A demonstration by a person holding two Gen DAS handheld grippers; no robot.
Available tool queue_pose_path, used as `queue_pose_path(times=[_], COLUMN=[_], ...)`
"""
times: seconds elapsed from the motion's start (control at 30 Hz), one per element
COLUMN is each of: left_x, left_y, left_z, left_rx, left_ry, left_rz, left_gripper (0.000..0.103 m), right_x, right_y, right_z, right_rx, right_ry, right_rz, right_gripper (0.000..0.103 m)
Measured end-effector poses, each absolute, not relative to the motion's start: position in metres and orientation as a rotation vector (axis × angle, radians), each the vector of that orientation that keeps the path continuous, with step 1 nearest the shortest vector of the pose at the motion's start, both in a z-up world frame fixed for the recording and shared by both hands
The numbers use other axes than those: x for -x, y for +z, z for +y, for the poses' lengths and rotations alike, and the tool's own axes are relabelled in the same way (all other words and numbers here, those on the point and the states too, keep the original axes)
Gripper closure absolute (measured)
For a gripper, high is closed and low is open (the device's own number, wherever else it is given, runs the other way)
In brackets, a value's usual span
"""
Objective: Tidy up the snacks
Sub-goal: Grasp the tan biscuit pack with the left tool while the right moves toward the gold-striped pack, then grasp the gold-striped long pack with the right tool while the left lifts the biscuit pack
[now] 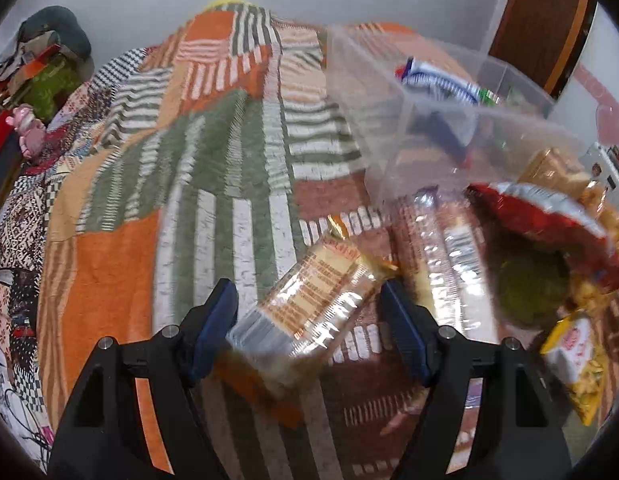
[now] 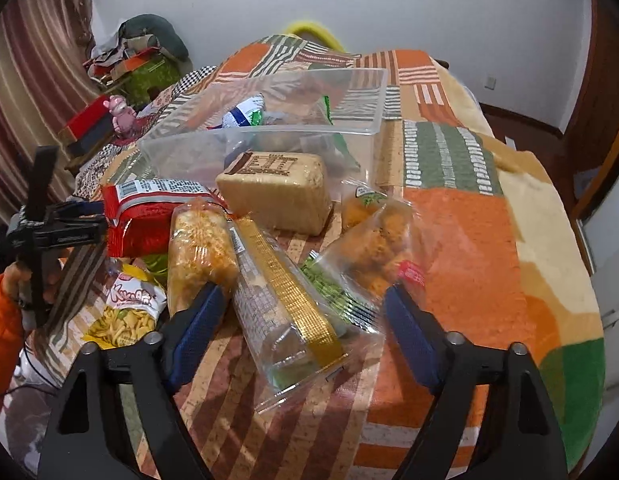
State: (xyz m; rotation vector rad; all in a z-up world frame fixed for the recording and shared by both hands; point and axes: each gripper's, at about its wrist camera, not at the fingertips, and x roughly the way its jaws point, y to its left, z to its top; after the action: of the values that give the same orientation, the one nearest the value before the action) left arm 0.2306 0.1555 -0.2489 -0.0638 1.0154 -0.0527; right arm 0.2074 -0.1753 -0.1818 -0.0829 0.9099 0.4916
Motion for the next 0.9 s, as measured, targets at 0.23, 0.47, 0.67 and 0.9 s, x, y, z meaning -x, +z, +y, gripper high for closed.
queue_pose_path(times=[0.23, 0.47, 0.67, 0.9], left_x=[-0.223, -0.193, -0.150, -0.116], left_y=[-0.249, -0.244, -0.242, -0.244], left_z=[0.154, 0.143, 0.131, 0.126], left_rx=[0.071, 0.058, 0.055, 0.108], left_ry=[-0.073, -0.039, -0.014, -0.003], left_rz=[0.980, 1.009, 1.026, 1.030], left_gripper=[0.052, 0.068, 0.068, 0.067], right_x=[-0.206, -0.193, -0.176, -0.170], right_y=[-0.180, -0.178, -0.181, -0.191], right_z=[-0.171, -0.175, -0.172, -0.160], right_rx=[0.099, 0.074, 0.077, 0.081], right_ry=[0.525, 0.572, 0.600, 0.614], right_rz=[0.889, 0.905, 0.932, 0.973], right_gripper=[0.050, 0.062, 0.065, 0.065])
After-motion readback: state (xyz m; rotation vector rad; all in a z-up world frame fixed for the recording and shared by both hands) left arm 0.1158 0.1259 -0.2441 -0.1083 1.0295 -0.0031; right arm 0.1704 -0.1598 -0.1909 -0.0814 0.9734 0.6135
